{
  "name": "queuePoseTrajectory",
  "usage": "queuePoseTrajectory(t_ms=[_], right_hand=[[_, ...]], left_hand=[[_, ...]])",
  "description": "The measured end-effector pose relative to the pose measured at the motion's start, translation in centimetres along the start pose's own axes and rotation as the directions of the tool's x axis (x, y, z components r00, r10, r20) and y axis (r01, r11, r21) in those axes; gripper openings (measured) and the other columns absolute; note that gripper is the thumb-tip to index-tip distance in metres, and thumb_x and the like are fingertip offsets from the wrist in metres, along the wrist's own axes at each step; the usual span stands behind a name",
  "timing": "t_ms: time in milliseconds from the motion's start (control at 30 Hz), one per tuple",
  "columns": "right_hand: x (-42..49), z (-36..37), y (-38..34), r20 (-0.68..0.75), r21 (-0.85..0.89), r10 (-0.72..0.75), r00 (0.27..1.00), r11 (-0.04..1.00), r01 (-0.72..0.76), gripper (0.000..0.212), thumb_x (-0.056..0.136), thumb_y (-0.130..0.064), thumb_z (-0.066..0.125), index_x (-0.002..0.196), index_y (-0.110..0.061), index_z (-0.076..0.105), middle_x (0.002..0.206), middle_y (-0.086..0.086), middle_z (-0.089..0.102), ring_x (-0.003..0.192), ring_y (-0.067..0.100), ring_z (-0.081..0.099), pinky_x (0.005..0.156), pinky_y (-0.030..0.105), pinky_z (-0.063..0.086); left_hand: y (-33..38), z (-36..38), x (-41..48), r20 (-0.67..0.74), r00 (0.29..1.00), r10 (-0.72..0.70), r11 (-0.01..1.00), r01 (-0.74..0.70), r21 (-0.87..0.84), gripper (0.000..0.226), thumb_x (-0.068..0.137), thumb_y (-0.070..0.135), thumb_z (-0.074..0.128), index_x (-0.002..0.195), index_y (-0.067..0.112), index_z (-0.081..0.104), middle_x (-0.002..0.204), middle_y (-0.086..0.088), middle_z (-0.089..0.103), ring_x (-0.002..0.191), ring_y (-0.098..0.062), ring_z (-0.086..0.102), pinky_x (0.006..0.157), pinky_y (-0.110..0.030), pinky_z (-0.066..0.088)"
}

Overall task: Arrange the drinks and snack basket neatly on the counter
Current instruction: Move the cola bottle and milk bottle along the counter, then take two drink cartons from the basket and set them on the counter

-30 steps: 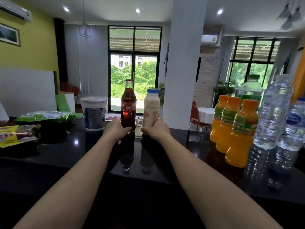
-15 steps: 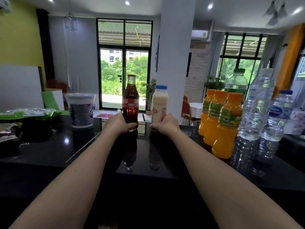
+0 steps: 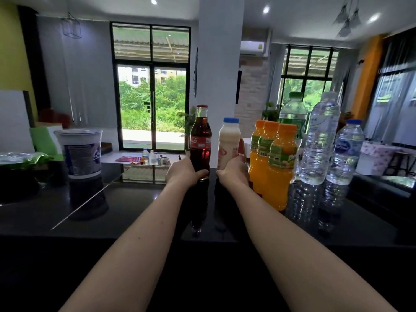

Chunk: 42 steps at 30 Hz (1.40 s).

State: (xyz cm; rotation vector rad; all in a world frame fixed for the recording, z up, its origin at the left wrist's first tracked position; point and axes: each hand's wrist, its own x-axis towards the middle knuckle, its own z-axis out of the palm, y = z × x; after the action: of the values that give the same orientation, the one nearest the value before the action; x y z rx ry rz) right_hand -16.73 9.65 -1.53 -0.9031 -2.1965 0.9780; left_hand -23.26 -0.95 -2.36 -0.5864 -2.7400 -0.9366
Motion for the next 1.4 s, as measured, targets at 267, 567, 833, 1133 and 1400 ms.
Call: queuePoseTrajectory(t_ms=[267, 567, 833, 1133, 1400], right_hand=[[0.1, 0.5, 0.5, -0.073, -0.011, 0.006, 0.997, 1.0, -0.007, 0.067, 0.085, -0.021, 0.069, 0.138, -0.008, 0.03, 0.132, 0.014, 0.051, 0.12, 0.033, 0.051, 0.09, 0.042, 0.048], [-1.9, -0.2, 0.3, -0.03, -0.071, 0.016, 0.999, 0.997, -0.018, 0.082, 0.091, -0.018, 0.061, 0.149, -0.002, 0.006, 0.14, 0.02, 0.041, 0.126, 0.035, 0.047, 0.1, 0.044, 0.045], [-12.0, -5.9, 1.9, 0.16, -0.203, -0.278, 0.947, 0.93, 0.308, 0.026, 0.09, -0.022, 0.058, 0.113, -0.01, 0.053, 0.097, 0.002, 0.057, 0.082, 0.019, 0.057, 0.055, 0.029, 0.042], [-21.8, -8.6, 14.6, 0.074, -0.271, -0.694, 0.716, 0.677, 0.684, 0.05, 0.092, -0.025, 0.049, 0.14, -0.01, 0.045, 0.15, 0.006, 0.04, 0.142, 0.023, 0.029, 0.116, 0.04, 0.021], [-27.4, -9.9, 29.0, 0.363, -0.297, -0.49, 0.792, 0.745, 0.597, 0.03, 0.097, -0.023, 0.048, 0.124, -0.014, 0.057, 0.121, 0.004, 0.06, 0.111, 0.022, 0.056, 0.086, 0.033, 0.046]], left_hand=[[-0.2, 0.7, -0.1, -0.023, 0.999, 0.048, 0.999, -0.048, -0.003, 0.058, 0.081, 0.056, 0.062, 0.123, 0.016, 0.054, 0.116, -0.007, 0.065, 0.108, -0.028, 0.06, 0.089, -0.039, 0.05], [0.3, -0.2, -2.3, -0.001, 0.999, 0.039, 0.996, -0.039, 0.075, 0.071, 0.09, 0.05, 0.053, 0.143, 0.007, 0.03, 0.13, -0.016, 0.056, 0.12, -0.034, 0.053, 0.093, -0.043, 0.046], [1.2, -3.2, -12.2, -0.064, 0.989, 0.135, 0.973, -0.12, 0.199, 0.042, 0.091, 0.033, 0.046, 0.126, 0.012, 0.055, 0.127, -0.016, 0.059, 0.116, -0.034, 0.055, 0.09, -0.041, 0.046], [-3.7, 0.3, -26.6, -0.297, 0.888, 0.35, 0.918, -0.262, 0.297, 0.053, 0.09, 0.025, 0.049, 0.141, 0.013, 0.041, 0.149, -0.009, 0.04, 0.137, -0.03, 0.035, 0.112, -0.046, 0.029], [-5.9, 8.5, -41.2, 0.057, 0.855, 0.515, 0.849, -0.518, 0.105, 0.039, 0.088, 0.021, 0.042, 0.121, 0.01, 0.06, 0.115, -0.008, 0.065, 0.103, -0.026, 0.064, 0.084, -0.039, 0.054]])
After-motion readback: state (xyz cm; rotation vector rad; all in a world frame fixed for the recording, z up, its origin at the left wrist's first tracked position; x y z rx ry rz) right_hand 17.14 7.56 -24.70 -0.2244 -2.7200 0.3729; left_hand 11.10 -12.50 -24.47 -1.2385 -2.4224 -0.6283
